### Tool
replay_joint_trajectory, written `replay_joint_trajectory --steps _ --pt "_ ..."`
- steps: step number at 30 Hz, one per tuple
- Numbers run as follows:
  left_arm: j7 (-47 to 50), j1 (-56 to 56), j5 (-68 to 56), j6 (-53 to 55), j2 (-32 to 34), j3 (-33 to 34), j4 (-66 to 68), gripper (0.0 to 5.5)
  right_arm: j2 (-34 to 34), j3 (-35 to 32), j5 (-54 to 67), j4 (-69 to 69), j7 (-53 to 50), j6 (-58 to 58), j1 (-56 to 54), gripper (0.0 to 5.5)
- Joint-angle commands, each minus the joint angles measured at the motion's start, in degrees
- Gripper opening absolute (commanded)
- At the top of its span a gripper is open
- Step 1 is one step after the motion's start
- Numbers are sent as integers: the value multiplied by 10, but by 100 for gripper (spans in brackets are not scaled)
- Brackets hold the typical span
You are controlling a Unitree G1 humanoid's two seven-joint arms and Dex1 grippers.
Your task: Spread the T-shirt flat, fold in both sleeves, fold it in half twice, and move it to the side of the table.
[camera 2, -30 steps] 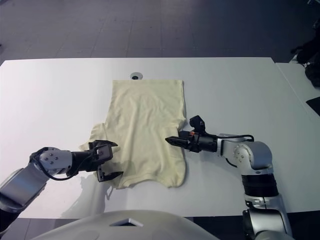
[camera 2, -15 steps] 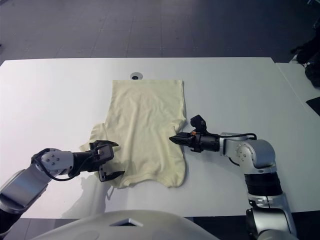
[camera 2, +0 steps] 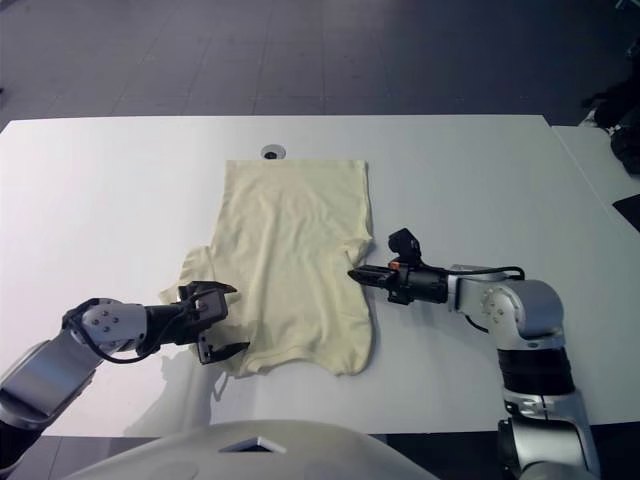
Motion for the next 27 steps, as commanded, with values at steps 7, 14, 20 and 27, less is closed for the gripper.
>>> replay_joint_trajectory --steps 7,14,20,27 --pt "23 37 2 26 1 9 -29 540 -69 -67 47 -55 7 47 28 2" --pt "31 45 2 30 1 14 -34 540 -72 -94 87 -103 -15 78 24 2" --pt "34 52 1 33 2 16 -42 540 -54 -91 120 -152 -48 102 22 2" --pt "23 41 2 26 7 15 -32 540 11 -49 125 -191 -129 113 23 2"
